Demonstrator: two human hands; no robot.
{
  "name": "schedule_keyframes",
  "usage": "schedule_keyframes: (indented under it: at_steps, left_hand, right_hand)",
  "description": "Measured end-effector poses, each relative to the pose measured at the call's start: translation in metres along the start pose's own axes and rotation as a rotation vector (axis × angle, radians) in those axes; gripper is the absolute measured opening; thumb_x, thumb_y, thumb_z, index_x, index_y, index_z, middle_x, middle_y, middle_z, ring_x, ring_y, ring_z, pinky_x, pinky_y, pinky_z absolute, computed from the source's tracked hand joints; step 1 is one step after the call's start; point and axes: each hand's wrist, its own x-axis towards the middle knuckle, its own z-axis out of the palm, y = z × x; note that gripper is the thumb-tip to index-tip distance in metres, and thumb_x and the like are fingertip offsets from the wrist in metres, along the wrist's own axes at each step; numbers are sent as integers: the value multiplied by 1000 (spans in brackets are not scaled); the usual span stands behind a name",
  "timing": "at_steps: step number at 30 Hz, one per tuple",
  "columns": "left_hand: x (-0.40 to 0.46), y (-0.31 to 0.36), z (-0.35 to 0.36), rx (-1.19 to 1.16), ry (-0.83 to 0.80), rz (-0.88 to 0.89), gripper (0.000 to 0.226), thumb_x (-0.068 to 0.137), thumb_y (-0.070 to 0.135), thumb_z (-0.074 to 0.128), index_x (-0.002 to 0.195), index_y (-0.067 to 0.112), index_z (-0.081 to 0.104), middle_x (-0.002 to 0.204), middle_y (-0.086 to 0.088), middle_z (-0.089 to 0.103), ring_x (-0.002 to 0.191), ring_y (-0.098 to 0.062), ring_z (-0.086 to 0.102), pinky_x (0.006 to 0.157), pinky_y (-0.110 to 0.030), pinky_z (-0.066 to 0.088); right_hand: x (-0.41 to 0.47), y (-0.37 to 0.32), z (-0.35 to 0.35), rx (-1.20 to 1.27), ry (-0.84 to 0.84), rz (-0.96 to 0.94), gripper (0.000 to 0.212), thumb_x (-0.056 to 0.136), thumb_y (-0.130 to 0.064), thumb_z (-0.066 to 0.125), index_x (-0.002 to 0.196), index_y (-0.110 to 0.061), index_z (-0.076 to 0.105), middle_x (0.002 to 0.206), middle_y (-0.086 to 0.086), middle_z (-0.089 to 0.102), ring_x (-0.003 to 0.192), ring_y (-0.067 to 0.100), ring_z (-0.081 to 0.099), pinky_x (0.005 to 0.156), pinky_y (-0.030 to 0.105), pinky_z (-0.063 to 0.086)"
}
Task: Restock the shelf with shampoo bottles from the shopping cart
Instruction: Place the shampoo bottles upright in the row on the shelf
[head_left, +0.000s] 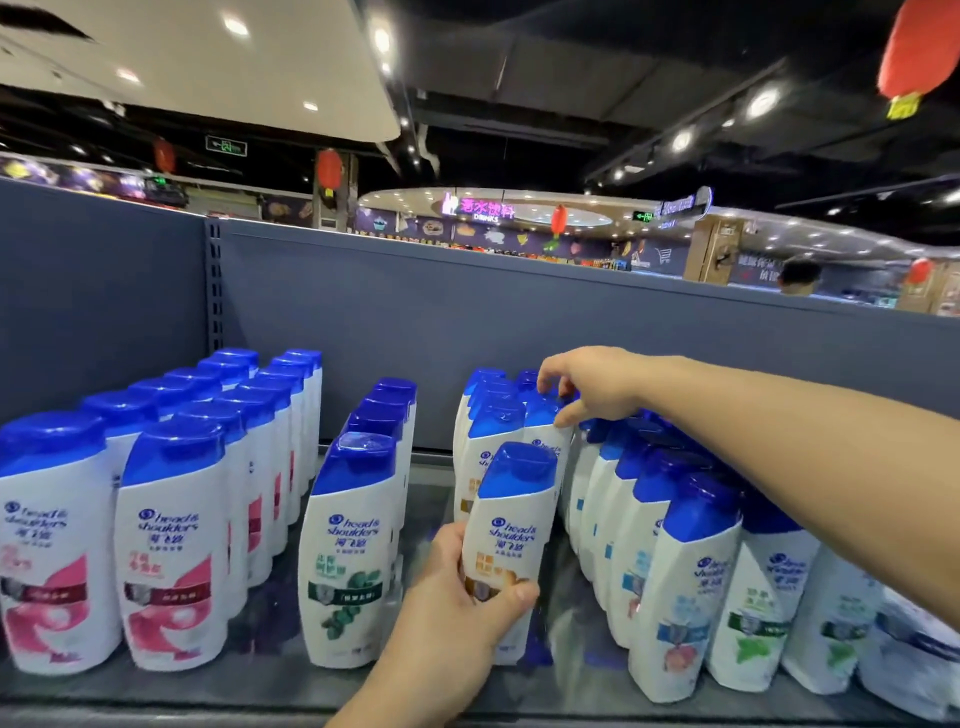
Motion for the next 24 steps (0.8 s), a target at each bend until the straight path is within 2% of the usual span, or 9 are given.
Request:
schedule_keyframes:
  at_steps: [3,7,11,13,16,17,19,21,24]
  left_hand:
    - [0,3,4,80,7,10,43,81,25,75,113,35,48,99,17,69,88,4,64,77,-14,49]
    - [10,12,20,74,10,2,41,86,21,69,116,31,43,106,16,62,93,4,58,73,-10,46]
    - [31,14,47,60,-17,-25,43,89,21,66,120,27,37,113,10,57,100,-3,56,87,-22,48]
    - [43,13,58,54,-20,-28,44,89,21,66,122,26,36,118,7,56,107,-8,56,90,-26,50]
    - [52,11,64,30,2,-44,43,88,24,68,121,25,40,119,5,58,106,-10,57,88,-27,50]
    - [53,8,63,38,17,-60,43,86,26,70,120,24,44,117,6,60,105,-10,59,89,-27,50]
    - [48,2,57,92,49,-90,43,80,30,75,116,25,51,114,8,65,105,-11,63,92,-33,53]
    - [41,-1,45,198,175,-78,39,77,33,77,109,27,55,109,8,65,99,-11,64,88,-34,55]
    - [41,6,25,246,457,-65,44,77,29,76,110,28,47,109,4,57,95,-16,57,84,-41,56]
  right_hand:
    - [1,1,-2,24,3,-56,43,82,-30,72,120,-27,53,115,-3,64,93,19,57,81,32,47]
    - [2,7,-2,47,15,-83,43,80,-28,74,118,-28,54,115,-4,63,95,19,57,81,31,46]
    - [-1,11,-5,11,64,-76,38,79,-36,74,113,-32,59,113,-7,60,102,16,58,86,32,45]
    - [-16,9,-20,131,138,-92,27,83,-44,66,106,-30,64,106,-7,65,95,14,61,81,29,48]
    - [-46,4,-34,235,-30,-96,37,79,-62,58,104,-36,65,95,-13,69,87,5,63,78,24,47]
    - [-52,2,-31,192,-87,-106,41,75,-63,62,106,-37,63,96,-14,68,86,4,62,77,23,47]
    - [-55,0,-18,100,-81,-128,42,74,-54,70,111,-35,61,98,-13,65,80,2,60,66,18,43]
    - [-49,3,-8,97,-10,-141,38,78,-46,72,112,-32,60,98,-10,64,75,3,58,59,16,38]
    - [-43,7,-4,142,39,-145,35,80,-41,71,111,-31,60,100,-8,64,75,5,57,60,17,39]
